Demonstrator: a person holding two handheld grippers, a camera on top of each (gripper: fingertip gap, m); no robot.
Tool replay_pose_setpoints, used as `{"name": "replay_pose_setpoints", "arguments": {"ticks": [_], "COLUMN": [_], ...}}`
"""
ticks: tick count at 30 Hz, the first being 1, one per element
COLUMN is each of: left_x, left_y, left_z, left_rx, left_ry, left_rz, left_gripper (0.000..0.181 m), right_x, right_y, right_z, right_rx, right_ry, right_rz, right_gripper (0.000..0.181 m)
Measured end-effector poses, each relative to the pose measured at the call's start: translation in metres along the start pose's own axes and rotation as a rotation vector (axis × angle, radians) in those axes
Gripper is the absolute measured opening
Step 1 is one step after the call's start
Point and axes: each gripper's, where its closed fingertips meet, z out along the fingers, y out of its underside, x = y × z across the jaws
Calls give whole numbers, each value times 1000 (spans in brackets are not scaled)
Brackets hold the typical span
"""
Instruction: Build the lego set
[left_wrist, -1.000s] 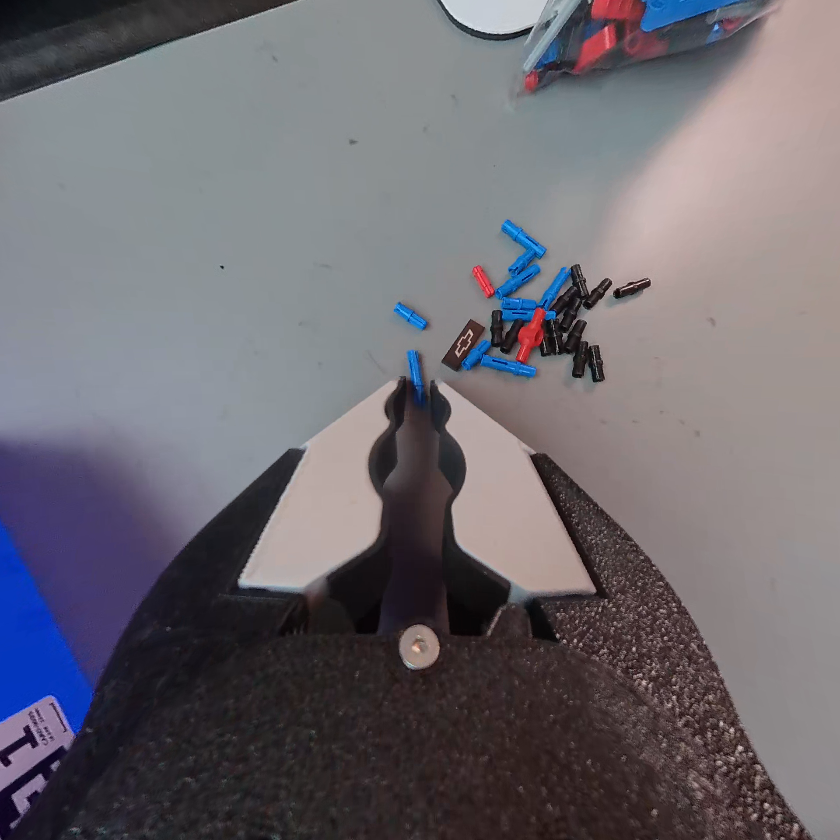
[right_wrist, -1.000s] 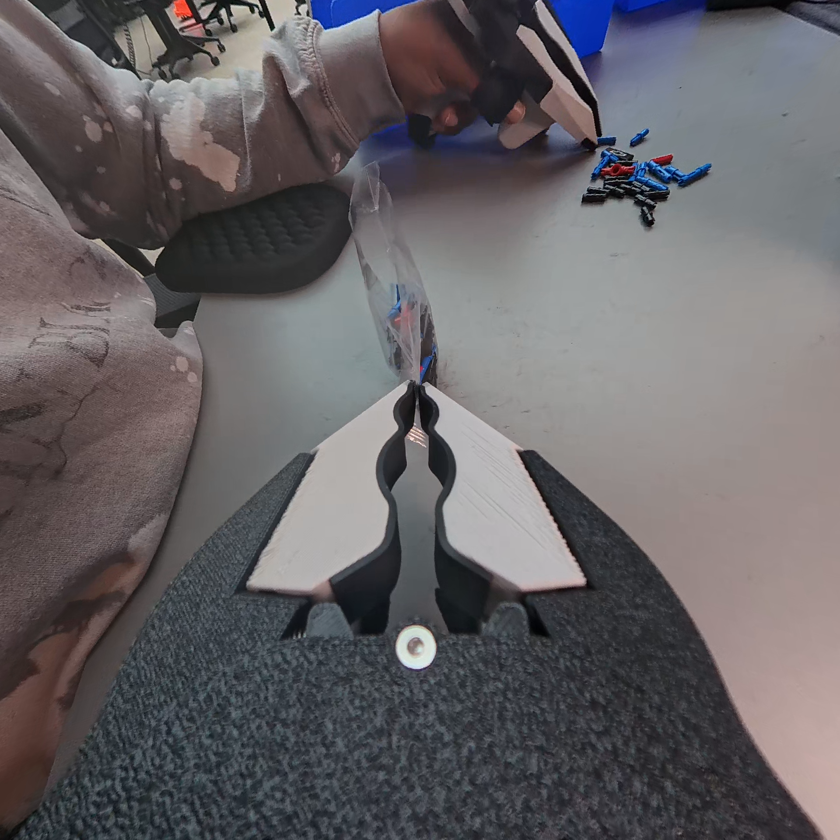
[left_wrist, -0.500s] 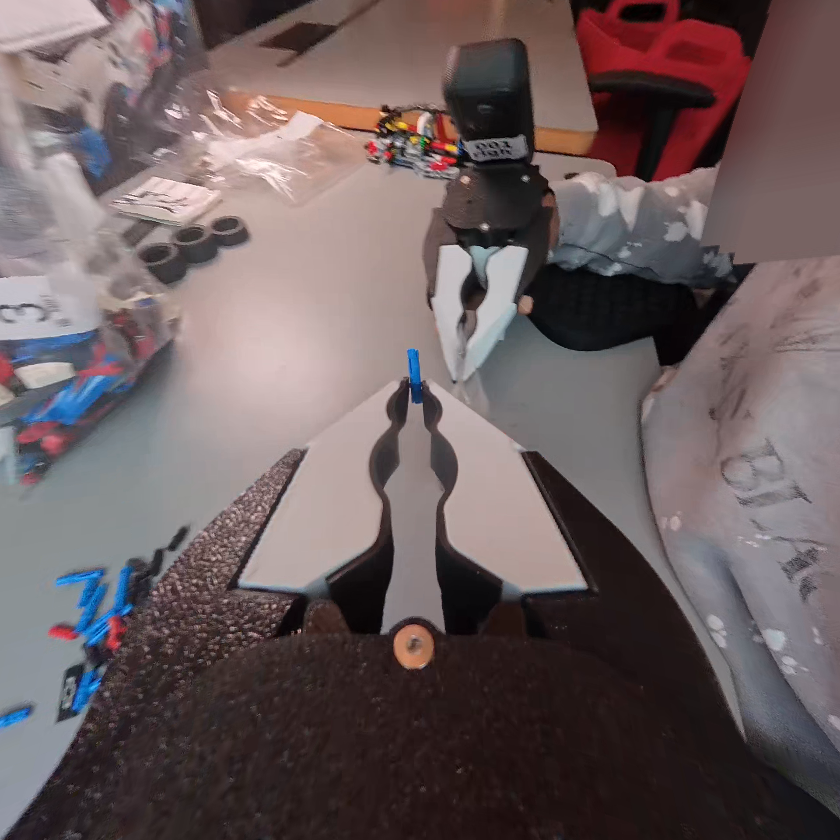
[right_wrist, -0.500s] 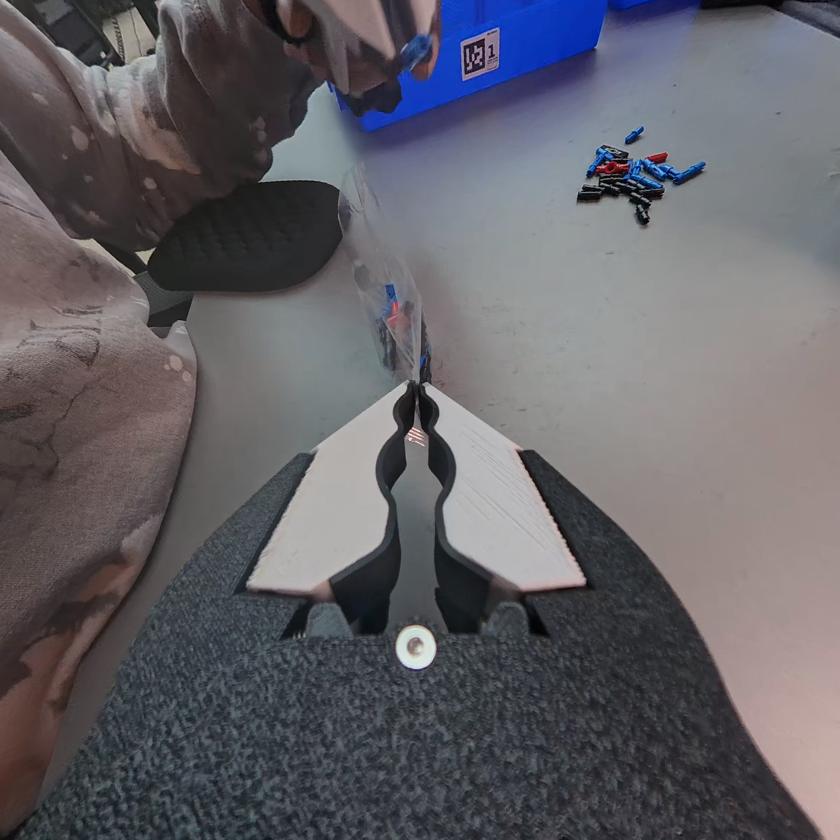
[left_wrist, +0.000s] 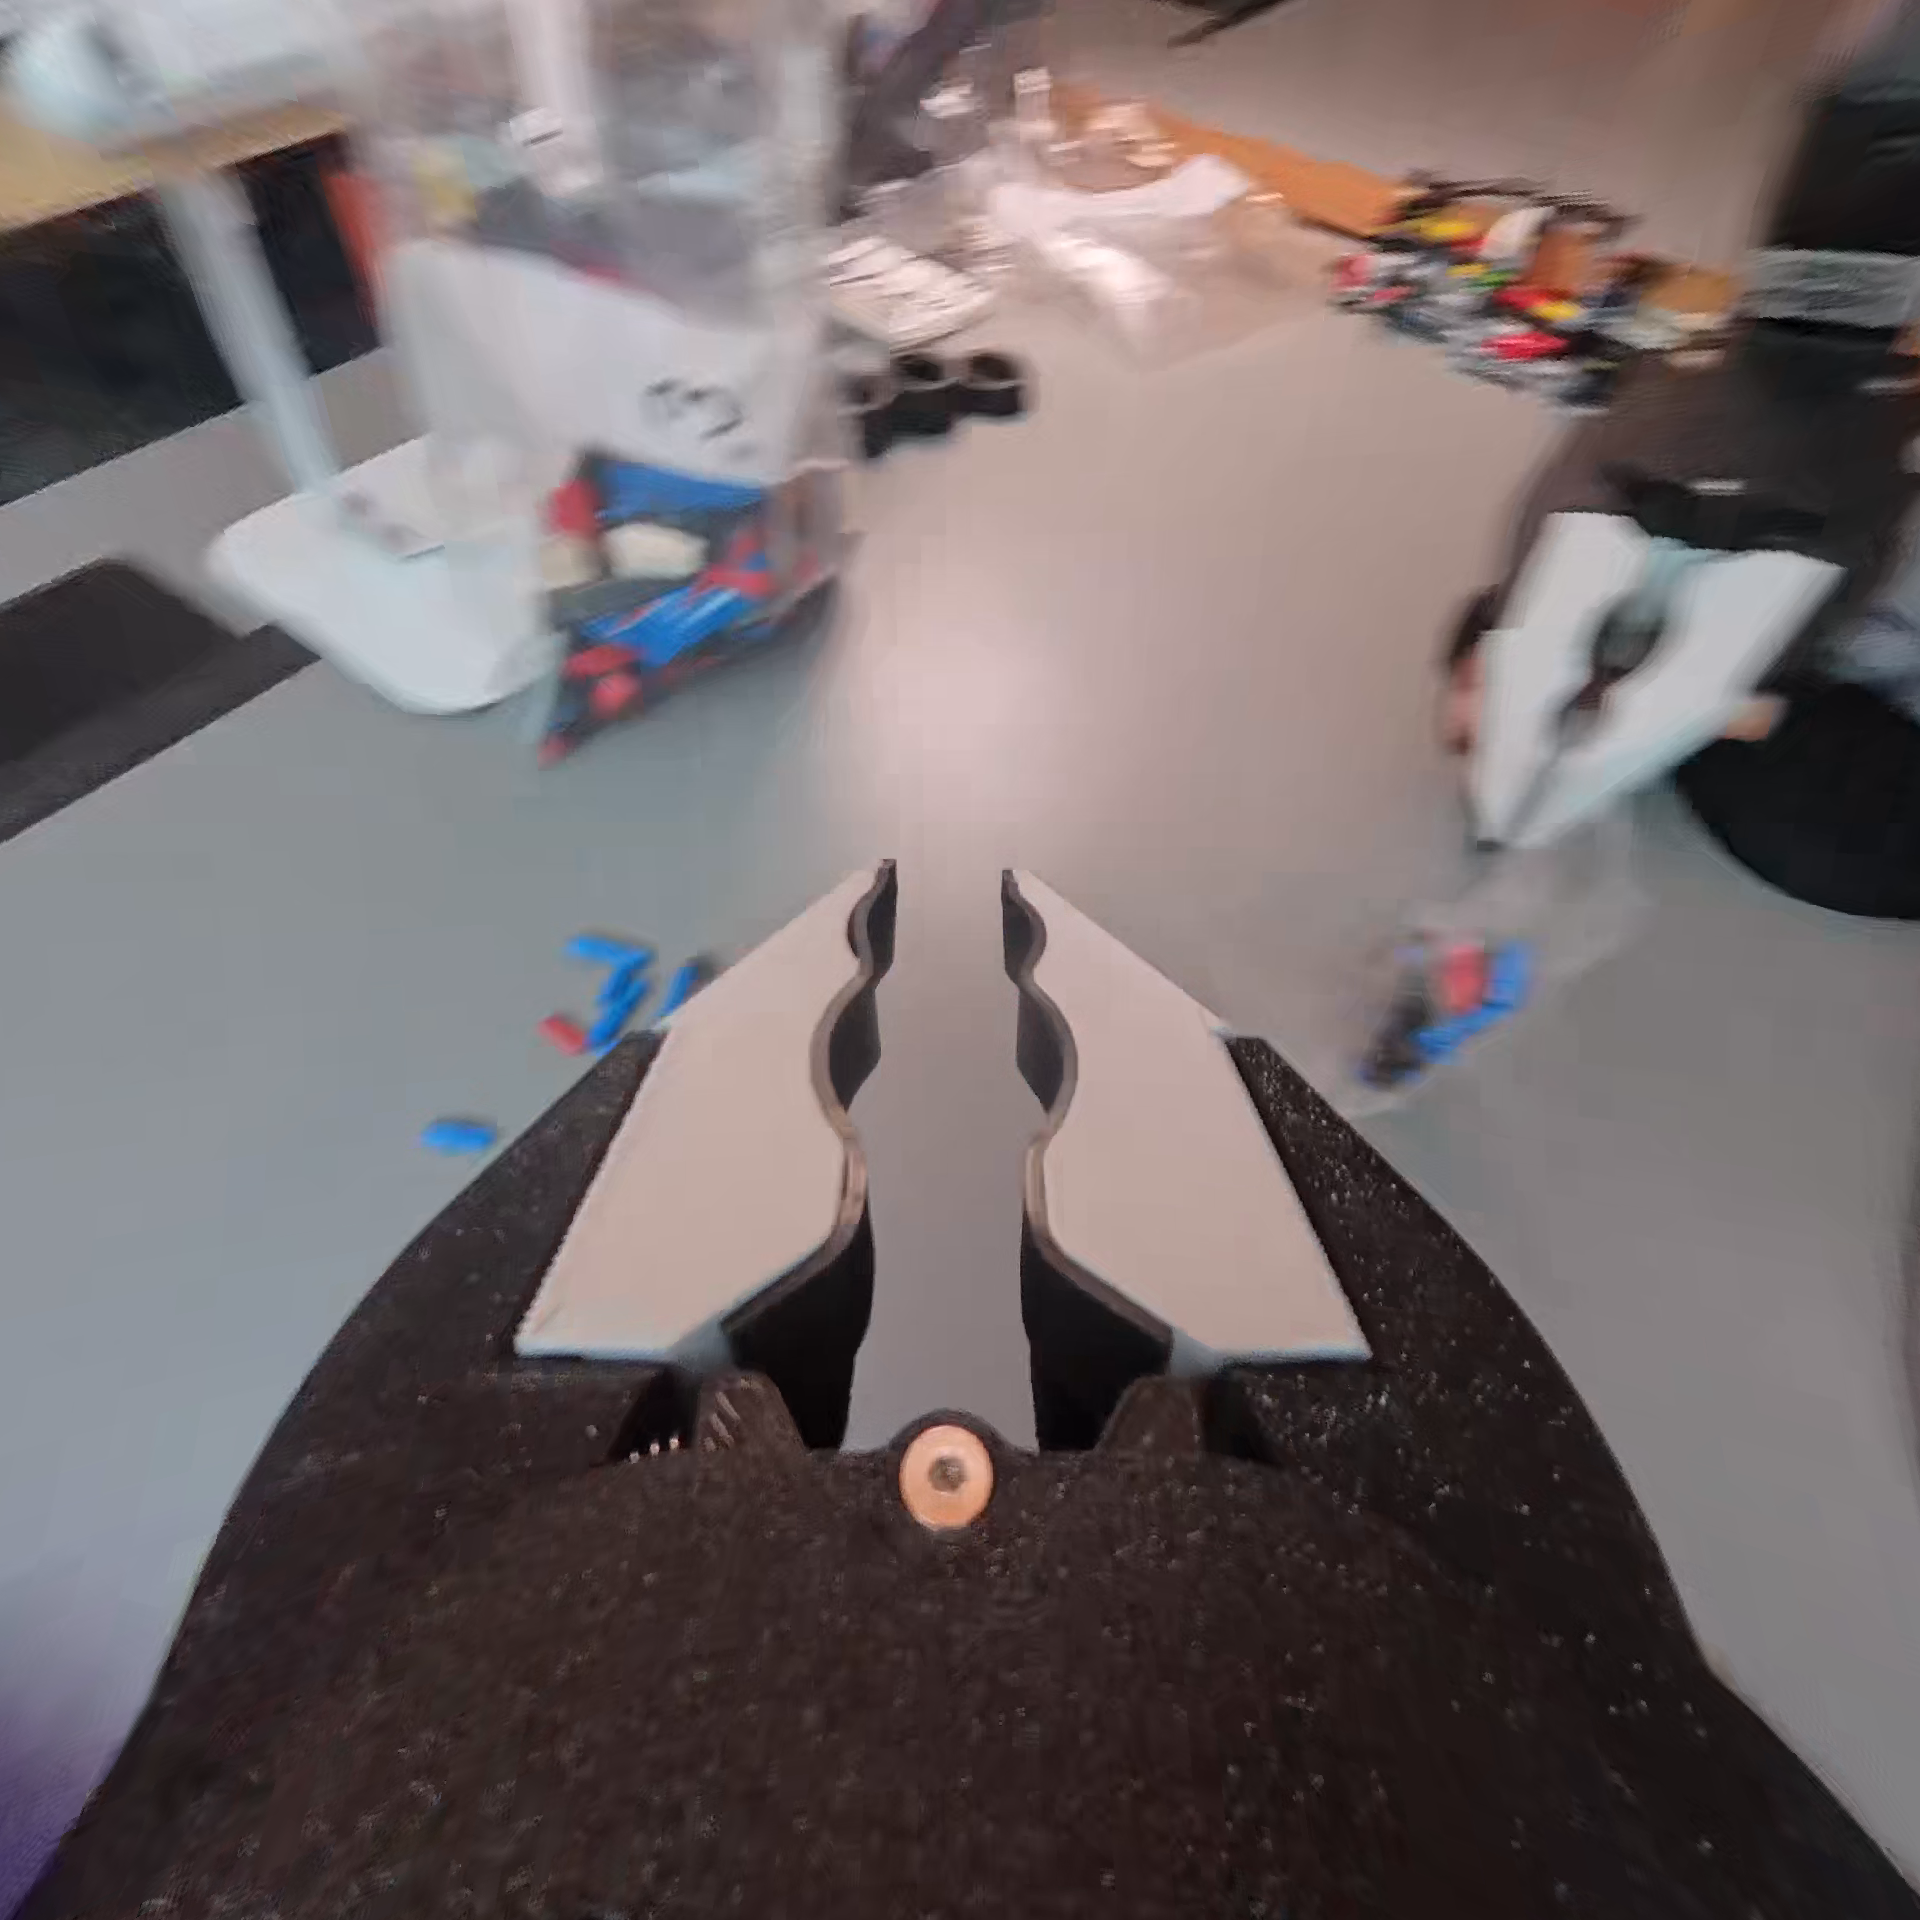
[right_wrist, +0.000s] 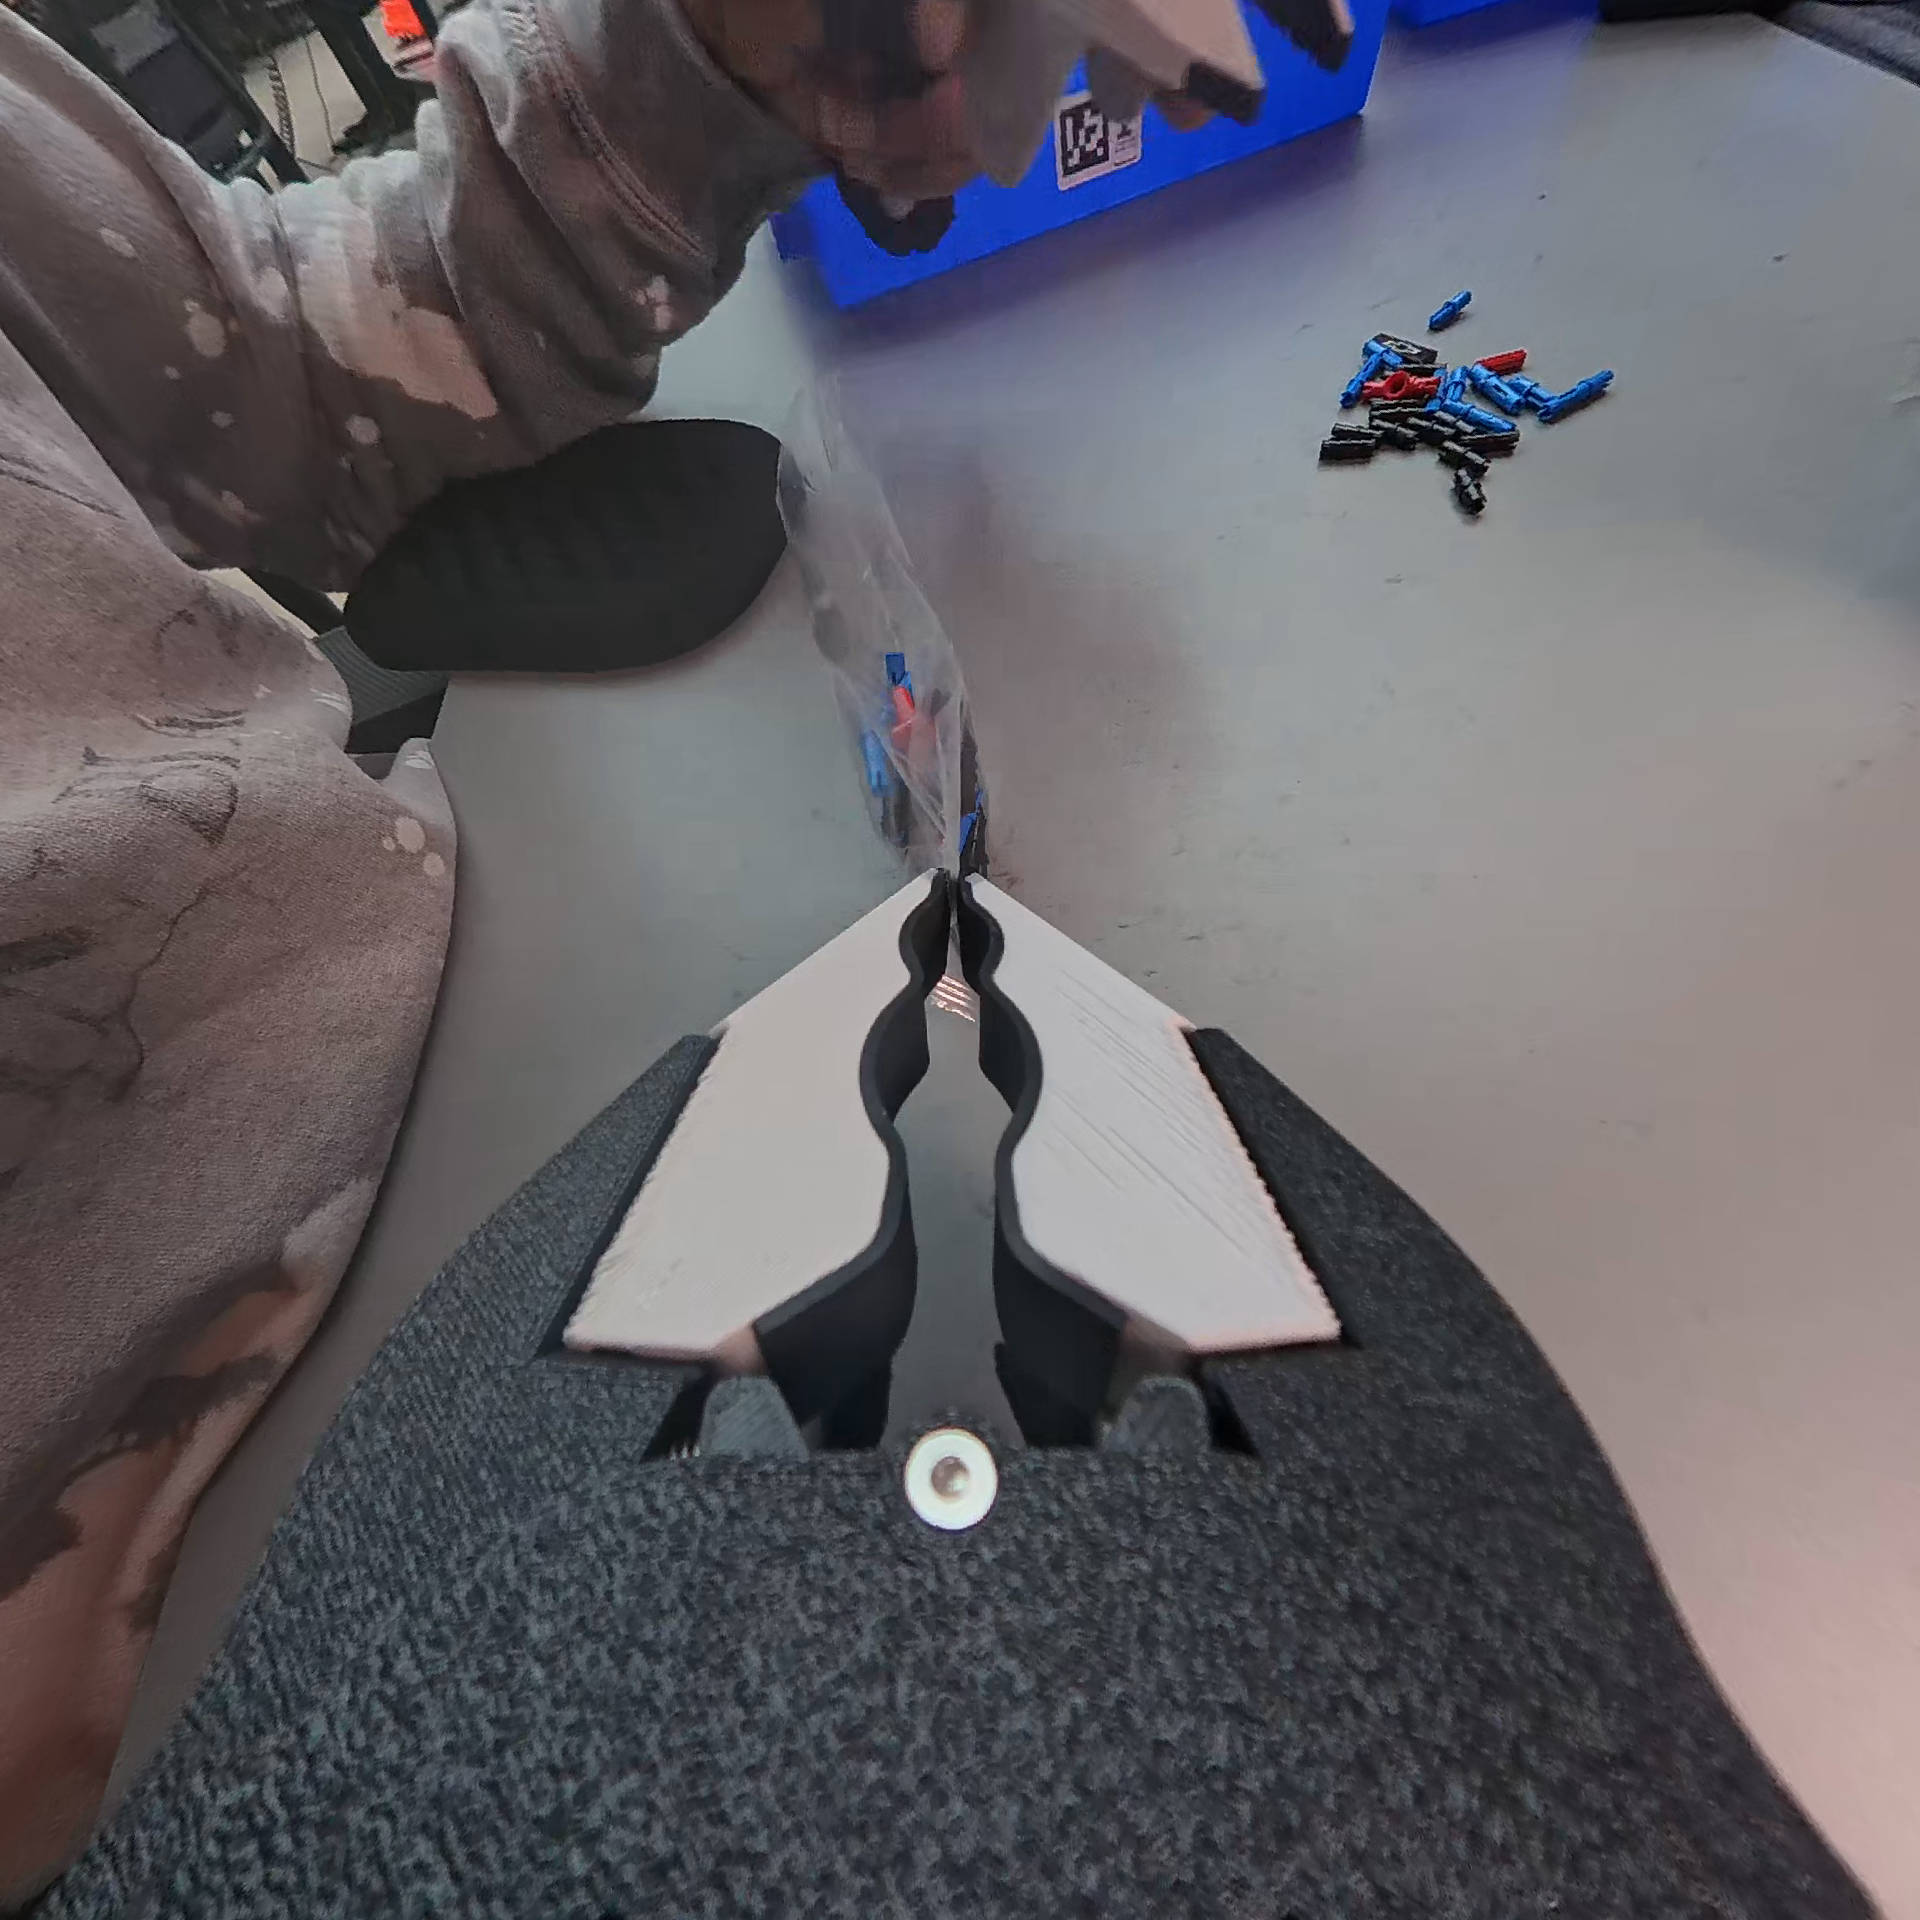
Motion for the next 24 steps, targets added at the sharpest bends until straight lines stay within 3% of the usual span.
{"name": "replay_pose_setpoints", "arguments": {"ticks": [3,5,17,24], "left_x": [-90,-107,-109,-105], "left_y": [51,79,97,98], "left_z": [-7,-4,19,19], "left_rx": [-92,-153,-300,-325], "left_ry": [-307,-322,-299,-221], "left_rz": [-195,-288,-107,-132], "left_gripper": [27,30,19,13], "right_x": [-1,-1,-1,0], "right_y": [0,0,0,0], "right_z": [0,0,-1,-1], "right_rx": [-3,-1,3,2], "right_ry": [-4,-3,-6,-6], "right_rz": [-2,-3,5,9], "right_gripper": [1,1,1,1]}}
